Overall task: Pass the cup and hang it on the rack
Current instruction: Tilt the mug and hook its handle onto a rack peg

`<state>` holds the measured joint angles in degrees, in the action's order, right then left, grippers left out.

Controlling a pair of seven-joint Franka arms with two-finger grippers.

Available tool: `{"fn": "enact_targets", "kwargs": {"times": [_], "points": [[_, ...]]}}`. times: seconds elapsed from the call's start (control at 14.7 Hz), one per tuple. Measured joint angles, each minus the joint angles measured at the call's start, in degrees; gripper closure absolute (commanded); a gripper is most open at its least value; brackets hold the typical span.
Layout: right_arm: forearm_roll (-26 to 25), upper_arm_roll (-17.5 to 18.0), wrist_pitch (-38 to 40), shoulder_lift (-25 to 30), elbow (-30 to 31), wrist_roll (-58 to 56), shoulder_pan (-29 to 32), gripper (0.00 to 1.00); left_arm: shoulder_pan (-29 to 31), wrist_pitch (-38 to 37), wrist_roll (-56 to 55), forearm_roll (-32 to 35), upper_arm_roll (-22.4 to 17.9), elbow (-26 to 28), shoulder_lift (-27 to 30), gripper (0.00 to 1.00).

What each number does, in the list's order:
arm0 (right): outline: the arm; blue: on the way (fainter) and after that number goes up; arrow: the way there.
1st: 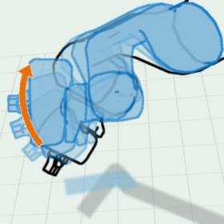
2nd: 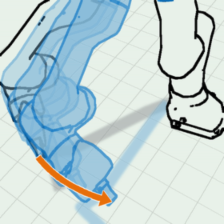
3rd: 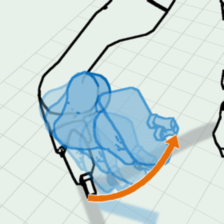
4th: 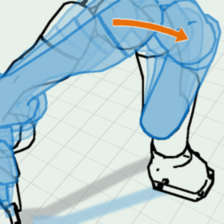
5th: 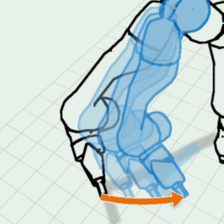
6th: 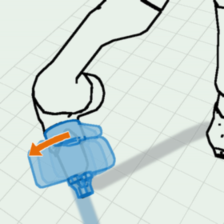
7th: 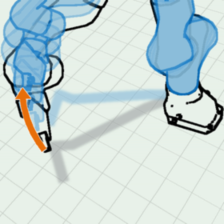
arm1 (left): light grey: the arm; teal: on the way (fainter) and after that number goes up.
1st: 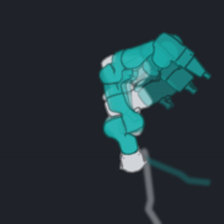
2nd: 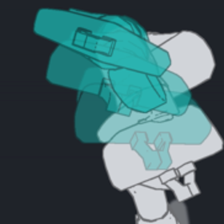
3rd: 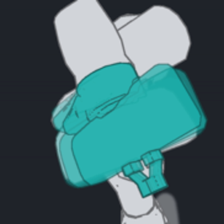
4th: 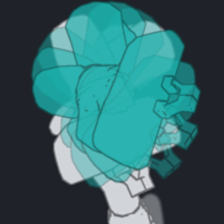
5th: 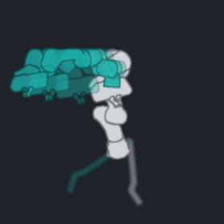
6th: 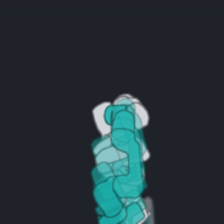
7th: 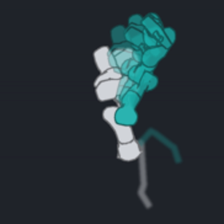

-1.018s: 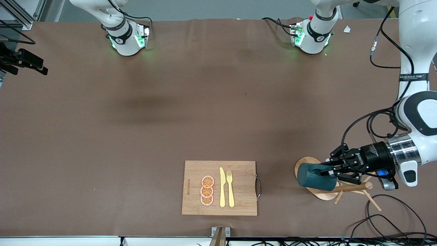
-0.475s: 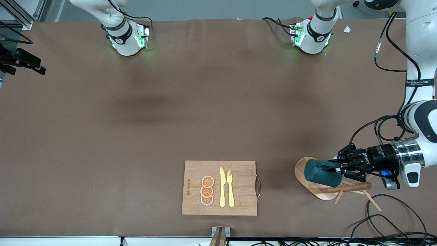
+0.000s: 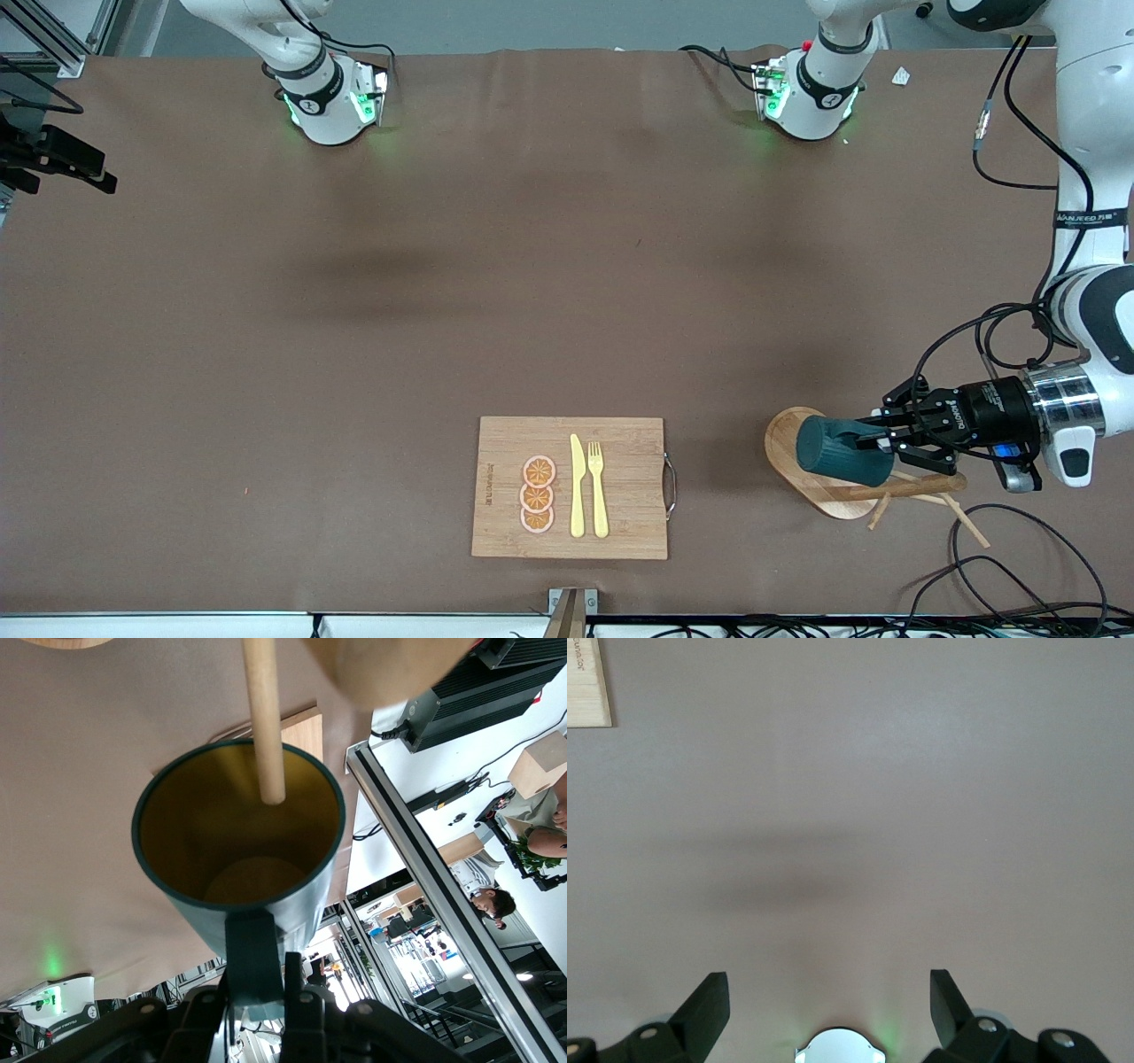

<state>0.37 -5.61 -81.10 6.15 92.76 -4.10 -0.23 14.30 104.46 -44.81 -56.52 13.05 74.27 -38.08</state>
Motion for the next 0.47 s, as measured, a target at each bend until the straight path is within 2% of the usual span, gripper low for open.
{"fn": "enact_targets", "kwargs": {"times": [0.47], "points": [[0.00, 0.01, 0.00, 0.00, 0.00, -0.12, 0.00, 0.00, 1.95, 0.01, 0.02, -0.01, -0.12, -0.13, -0.14, 0.99]]}}
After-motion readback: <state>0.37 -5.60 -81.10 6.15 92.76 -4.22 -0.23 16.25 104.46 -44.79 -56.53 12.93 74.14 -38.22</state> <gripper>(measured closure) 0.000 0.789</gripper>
